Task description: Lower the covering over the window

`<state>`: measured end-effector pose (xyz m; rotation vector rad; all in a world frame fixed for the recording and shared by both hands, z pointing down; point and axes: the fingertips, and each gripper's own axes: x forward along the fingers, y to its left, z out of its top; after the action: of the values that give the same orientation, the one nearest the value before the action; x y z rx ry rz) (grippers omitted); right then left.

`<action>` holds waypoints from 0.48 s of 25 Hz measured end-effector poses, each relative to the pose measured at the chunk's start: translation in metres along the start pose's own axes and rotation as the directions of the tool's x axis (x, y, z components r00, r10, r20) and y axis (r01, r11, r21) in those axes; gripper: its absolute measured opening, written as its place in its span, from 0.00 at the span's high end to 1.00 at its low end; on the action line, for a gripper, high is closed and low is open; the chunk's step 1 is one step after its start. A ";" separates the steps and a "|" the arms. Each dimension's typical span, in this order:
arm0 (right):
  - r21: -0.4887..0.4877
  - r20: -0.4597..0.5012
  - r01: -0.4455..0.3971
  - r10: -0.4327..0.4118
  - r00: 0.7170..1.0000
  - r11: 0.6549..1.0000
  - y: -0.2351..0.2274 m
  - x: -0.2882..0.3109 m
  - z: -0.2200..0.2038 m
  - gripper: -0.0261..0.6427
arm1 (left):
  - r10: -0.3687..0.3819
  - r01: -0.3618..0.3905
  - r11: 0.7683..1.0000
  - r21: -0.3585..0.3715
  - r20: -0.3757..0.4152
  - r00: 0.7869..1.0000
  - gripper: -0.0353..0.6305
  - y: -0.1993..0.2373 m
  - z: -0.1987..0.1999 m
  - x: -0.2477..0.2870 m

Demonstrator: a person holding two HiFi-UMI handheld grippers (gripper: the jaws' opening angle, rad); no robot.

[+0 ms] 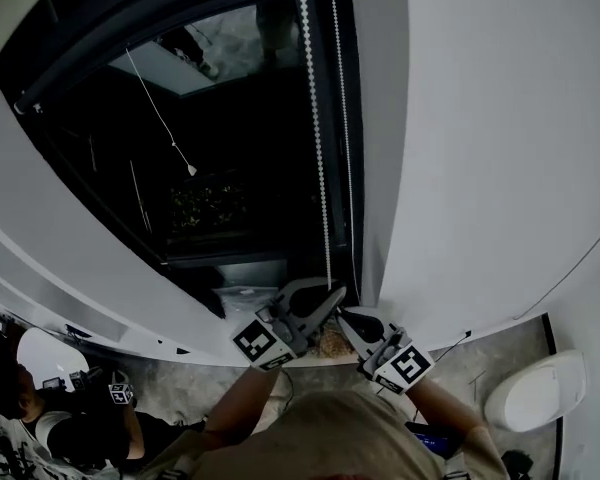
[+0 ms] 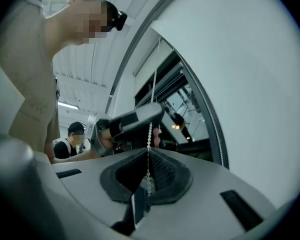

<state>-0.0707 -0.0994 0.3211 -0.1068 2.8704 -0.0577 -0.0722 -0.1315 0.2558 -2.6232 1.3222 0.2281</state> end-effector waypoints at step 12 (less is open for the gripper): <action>-0.031 0.101 0.088 -0.085 0.991 0.996 -0.031 0.006 0.021 0.63 | -0.065 0.008 0.974 -0.228 -0.243 0.968 0.93 -0.032 -0.164 -0.043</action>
<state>-0.0686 -0.1317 0.3009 -0.2341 2.7665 -0.0183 -0.0640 -0.1193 0.4274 -2.9457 1.3955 0.0454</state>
